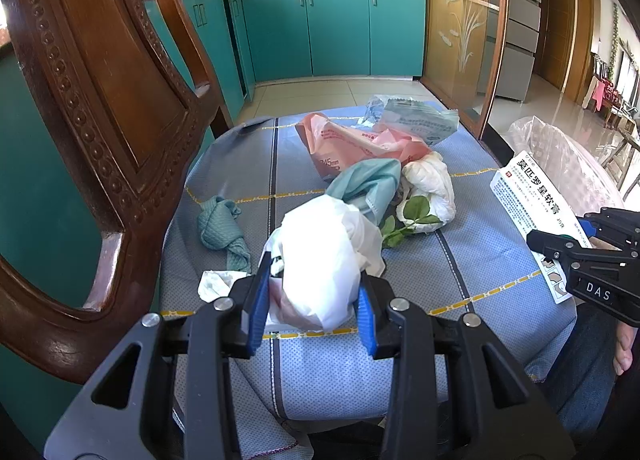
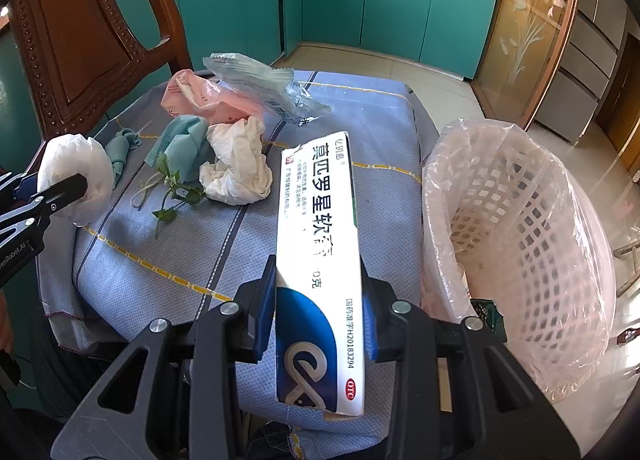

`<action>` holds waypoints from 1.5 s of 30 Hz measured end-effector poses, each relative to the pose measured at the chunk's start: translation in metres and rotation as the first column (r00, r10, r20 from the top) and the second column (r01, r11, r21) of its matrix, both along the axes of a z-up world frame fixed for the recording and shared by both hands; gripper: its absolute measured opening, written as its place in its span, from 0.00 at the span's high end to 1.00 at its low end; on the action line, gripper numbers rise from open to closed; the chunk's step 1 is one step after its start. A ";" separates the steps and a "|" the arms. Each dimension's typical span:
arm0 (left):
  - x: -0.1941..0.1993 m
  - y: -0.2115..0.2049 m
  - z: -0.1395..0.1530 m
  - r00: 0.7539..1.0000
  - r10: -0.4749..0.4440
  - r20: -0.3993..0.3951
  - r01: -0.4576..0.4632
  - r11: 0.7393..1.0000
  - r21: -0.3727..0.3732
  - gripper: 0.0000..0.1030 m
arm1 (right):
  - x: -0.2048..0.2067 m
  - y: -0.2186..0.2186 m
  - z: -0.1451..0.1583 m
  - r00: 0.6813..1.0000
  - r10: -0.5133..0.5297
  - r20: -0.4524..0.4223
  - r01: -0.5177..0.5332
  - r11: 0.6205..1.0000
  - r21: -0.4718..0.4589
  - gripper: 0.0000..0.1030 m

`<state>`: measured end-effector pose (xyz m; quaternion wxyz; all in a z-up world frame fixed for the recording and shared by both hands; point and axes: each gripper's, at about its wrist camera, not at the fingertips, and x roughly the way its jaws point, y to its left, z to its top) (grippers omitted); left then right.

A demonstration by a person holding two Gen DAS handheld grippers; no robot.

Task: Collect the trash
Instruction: 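Carry the tissue and medicine box over the white basket and release both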

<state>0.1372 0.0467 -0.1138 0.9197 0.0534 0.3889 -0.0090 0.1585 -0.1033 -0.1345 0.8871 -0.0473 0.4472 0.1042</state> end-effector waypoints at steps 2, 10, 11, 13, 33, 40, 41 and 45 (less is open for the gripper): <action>0.000 0.000 0.000 1.000 -0.001 0.001 0.001 1.000 0.001 0.63 | 0.000 0.000 0.000 1.000 0.001 0.000 -0.001 1.000 0.000 0.65; 0.000 -0.001 0.002 1.000 -0.001 0.005 0.001 1.000 0.003 0.63 | 0.000 0.001 0.000 1.000 0.003 0.000 -0.003 1.000 -0.004 0.65; 0.000 -0.001 0.002 1.000 -0.001 0.005 0.001 1.000 0.003 0.63 | 0.000 0.001 0.000 1.000 0.003 0.000 -0.003 1.000 -0.004 0.65; 0.000 -0.001 0.002 1.000 -0.002 0.008 0.002 1.000 0.004 0.63 | 0.000 0.001 0.000 1.000 0.003 0.001 -0.003 1.000 -0.005 0.65; -0.004 -0.003 0.012 0.999 -0.005 0.035 0.005 1.000 -0.002 0.64 | -0.002 -0.002 0.005 1.000 0.000 0.016 0.000 1.000 0.003 0.65; -0.010 -0.007 0.028 0.998 -0.012 0.065 0.013 1.000 -0.010 0.64 | -0.006 -0.013 0.023 0.998 -0.016 0.058 0.014 0.999 0.030 0.65; -0.011 -0.007 0.031 0.997 -0.014 0.071 0.014 1.000 -0.012 0.64 | -0.007 -0.015 0.025 0.998 -0.021 0.066 0.018 0.999 0.037 0.65; -0.013 -0.013 0.043 0.995 -0.026 0.097 0.027 1.000 -0.010 0.64 | -0.011 -0.027 0.035 0.994 -0.041 0.099 0.035 0.998 0.060 0.65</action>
